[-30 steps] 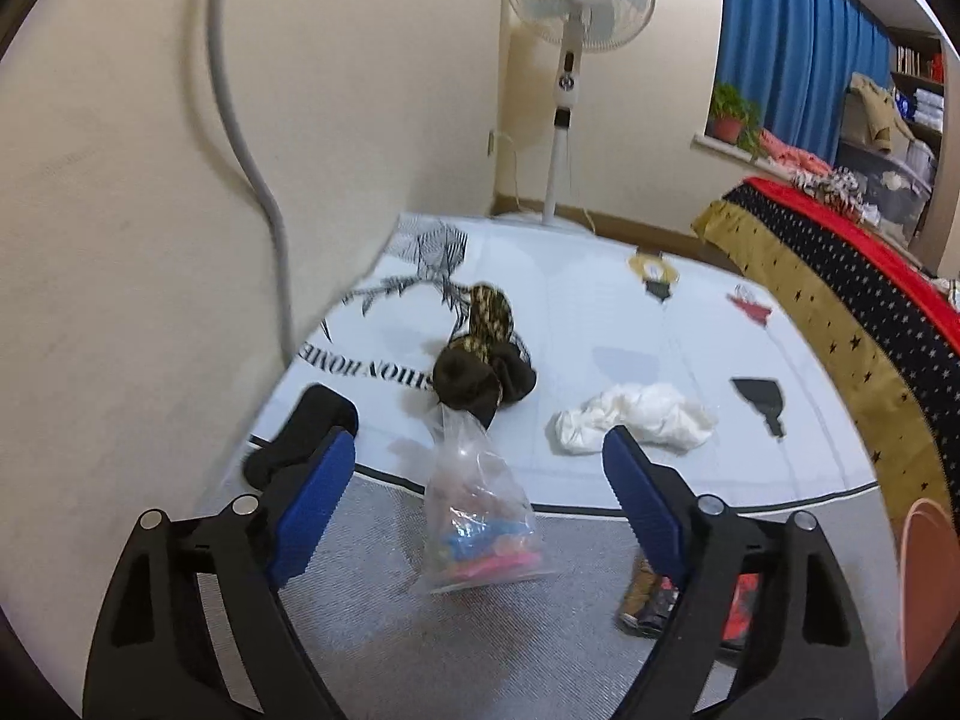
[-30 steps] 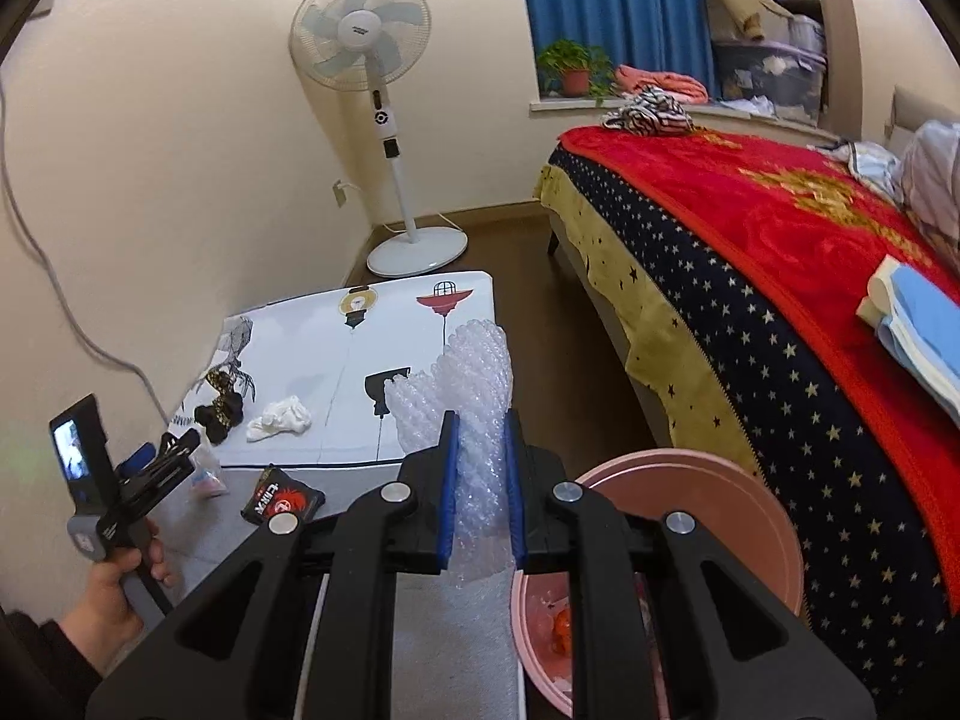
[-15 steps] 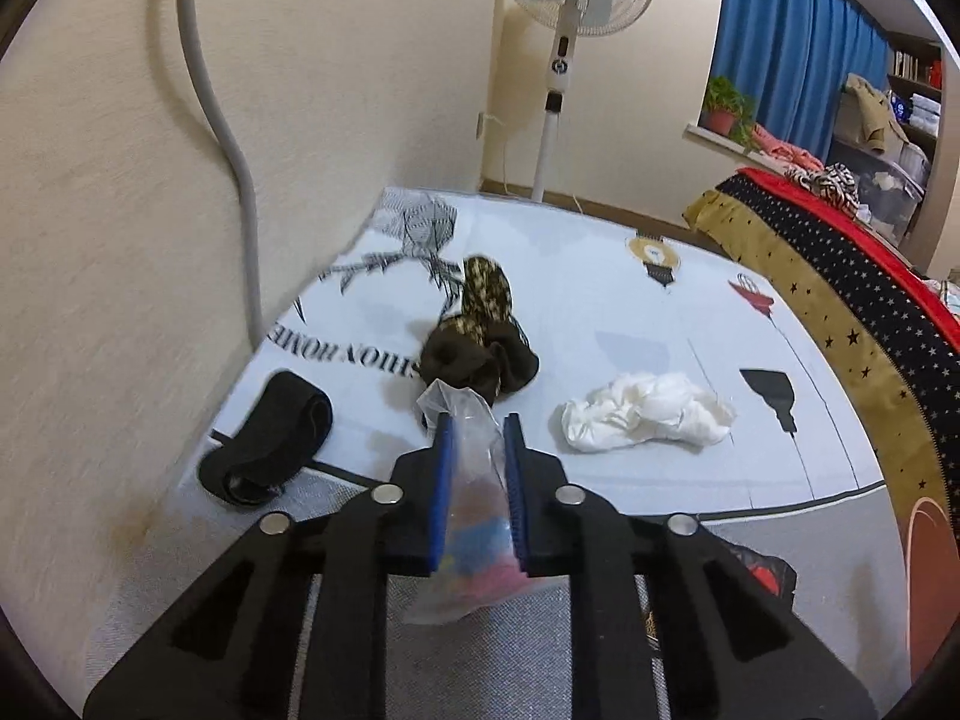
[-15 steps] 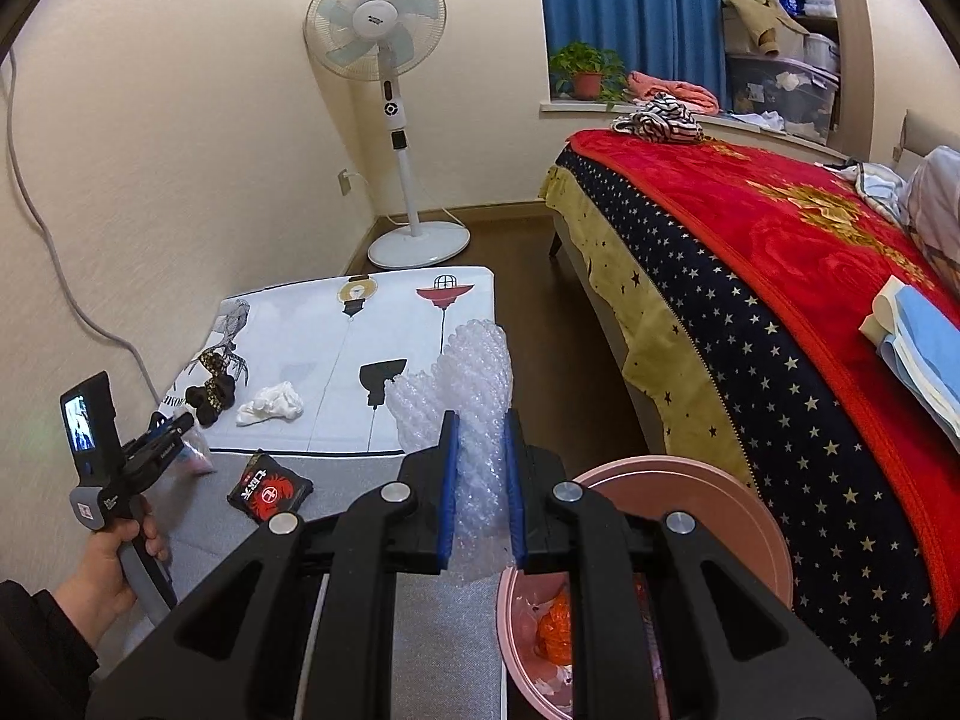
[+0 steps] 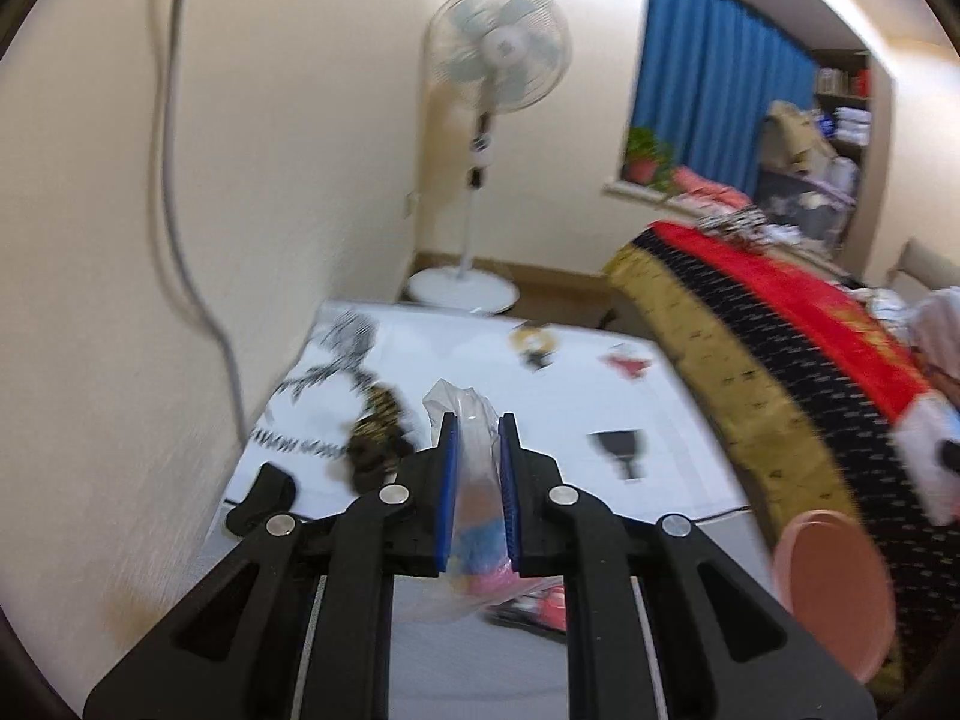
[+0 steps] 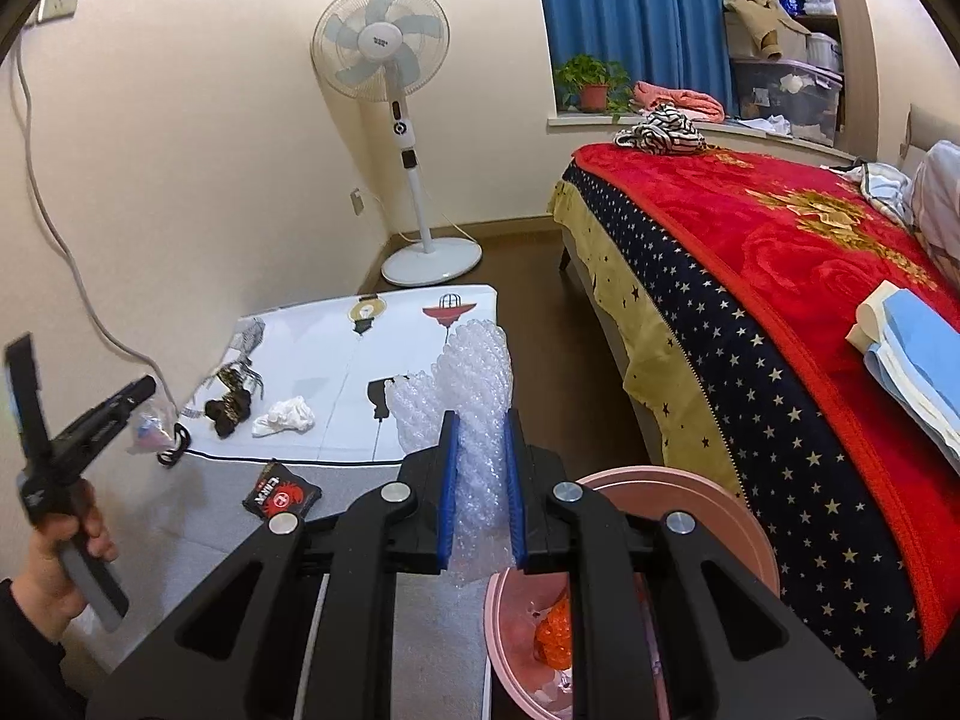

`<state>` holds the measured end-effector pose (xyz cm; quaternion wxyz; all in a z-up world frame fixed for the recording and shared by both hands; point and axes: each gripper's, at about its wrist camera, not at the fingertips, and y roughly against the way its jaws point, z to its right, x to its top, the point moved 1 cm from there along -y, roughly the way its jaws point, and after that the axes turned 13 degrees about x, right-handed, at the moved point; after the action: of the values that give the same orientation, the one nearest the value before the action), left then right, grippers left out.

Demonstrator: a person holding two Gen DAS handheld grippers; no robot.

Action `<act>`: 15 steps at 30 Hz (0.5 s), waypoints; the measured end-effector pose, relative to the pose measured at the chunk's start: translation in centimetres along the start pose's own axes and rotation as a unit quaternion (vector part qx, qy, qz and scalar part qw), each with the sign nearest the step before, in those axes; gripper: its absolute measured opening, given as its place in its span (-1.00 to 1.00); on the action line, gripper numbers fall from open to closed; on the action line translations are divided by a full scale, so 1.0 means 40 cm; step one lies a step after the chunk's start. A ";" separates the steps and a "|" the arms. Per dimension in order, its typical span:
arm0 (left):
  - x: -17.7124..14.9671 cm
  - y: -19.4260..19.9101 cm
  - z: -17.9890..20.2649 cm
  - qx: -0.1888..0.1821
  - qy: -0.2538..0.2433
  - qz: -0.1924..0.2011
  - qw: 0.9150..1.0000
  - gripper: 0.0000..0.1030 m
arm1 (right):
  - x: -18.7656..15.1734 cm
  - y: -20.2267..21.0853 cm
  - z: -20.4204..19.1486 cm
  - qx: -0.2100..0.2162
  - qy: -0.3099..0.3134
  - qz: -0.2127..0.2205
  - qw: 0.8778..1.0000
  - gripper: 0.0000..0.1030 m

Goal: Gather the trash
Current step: 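Carry the bubble wrap and clear bag over the pink wastebasket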

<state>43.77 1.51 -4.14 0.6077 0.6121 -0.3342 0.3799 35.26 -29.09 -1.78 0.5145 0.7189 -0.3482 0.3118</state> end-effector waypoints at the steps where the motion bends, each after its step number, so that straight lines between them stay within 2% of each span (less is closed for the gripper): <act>1: 0.007 0.032 0.016 -0.009 -0.002 0.006 1.000 -0.75 | 0.001 0.010 0.004 0.005 -0.001 0.003 1.000 -0.72; 4: 0.016 0.135 0.064 -0.041 0.002 0.020 0.999 -0.75 | 0.000 0.045 0.015 0.018 -0.001 0.011 1.000 -0.72; 8: -0.010 0.222 0.123 -0.077 0.024 0.019 0.997 -0.75 | -0.008 0.088 0.034 0.028 0.004 0.017 0.999 -0.72; 10: -0.034 0.245 0.157 -0.096 0.032 0.012 0.995 -0.75 | -0.016 0.103 0.044 0.030 0.006 0.016 0.999 -0.72; 15: -0.063 0.257 0.264 -0.125 0.002 0.001 0.992 -0.75 | -0.048 0.128 0.074 0.026 0.017 0.003 1.000 -0.72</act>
<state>34.20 -9.55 -1.02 0.6798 0.5305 -0.3785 0.3366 30.25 -32.73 -1.47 0.5003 0.7257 -0.3333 0.3347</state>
